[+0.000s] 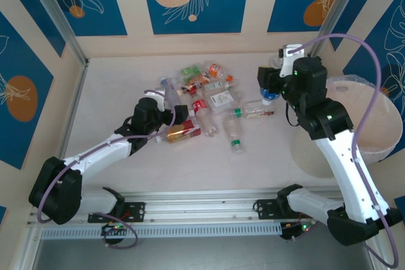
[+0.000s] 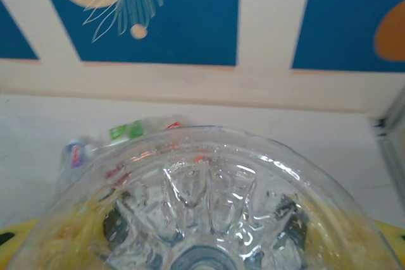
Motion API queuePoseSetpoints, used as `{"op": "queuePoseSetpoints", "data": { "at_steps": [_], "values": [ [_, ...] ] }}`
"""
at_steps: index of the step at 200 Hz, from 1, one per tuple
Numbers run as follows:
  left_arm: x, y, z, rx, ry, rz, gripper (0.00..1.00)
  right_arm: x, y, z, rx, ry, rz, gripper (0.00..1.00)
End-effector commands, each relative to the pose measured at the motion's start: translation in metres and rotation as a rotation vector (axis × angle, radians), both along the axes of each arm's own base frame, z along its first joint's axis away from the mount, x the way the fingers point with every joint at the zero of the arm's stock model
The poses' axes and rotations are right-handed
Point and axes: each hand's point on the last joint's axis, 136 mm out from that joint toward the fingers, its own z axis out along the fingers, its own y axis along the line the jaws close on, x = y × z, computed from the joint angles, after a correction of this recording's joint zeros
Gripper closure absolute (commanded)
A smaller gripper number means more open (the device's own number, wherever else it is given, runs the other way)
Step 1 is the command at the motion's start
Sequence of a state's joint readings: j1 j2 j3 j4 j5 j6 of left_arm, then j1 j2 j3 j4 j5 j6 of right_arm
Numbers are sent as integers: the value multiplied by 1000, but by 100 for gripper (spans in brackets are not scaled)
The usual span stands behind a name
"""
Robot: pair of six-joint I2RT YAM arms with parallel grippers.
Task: Put the plastic bottles in the bin
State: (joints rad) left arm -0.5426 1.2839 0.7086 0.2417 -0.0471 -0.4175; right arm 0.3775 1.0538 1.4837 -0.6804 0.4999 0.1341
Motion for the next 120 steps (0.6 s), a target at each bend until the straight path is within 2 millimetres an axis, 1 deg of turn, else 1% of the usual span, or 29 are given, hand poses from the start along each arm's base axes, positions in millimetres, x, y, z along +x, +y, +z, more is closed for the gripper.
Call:
{"op": "queuePoseSetpoints", "data": {
  "at_steps": [1,15,31,39,50,58,68,75,88,96,120],
  "values": [
    [5,5,14,-19,-51,29,0,-17,-44,33,-122,-84,-167,53],
    [5,4,12,-20,-48,29,0,-28,-74,54,-173,-149,-302,53],
    [6,3,11,-24,-45,29,0,-45,-121,74,-265,-233,-530,53],
    [7,2,9,-24,-41,28,0,-55,-145,80,-291,-263,-638,53],
    [8,1,8,-28,-40,28,0,-70,-174,79,-269,-277,-754,53],
    [9,0,7,-32,-35,27,0,-81,-190,74,-223,-281,-819,53],
    [10,-1,5,-38,-29,22,0,-92,-204,68,-175,-287,-869,53],
    [12,-3,4,-42,-26,19,0,-97,-213,63,-156,-286,-903,53],
    [13,-6,0,-46,-12,10,0,-99,-226,51,-141,-261,-946,54],
    [13,-7,-1,-47,-4,6,0,-98,-234,39,-132,-228,-969,54],
    [15,-10,-3,-52,10,4,0,-98,-263,-11,-94,-58,-1074,52]
  ]
}}
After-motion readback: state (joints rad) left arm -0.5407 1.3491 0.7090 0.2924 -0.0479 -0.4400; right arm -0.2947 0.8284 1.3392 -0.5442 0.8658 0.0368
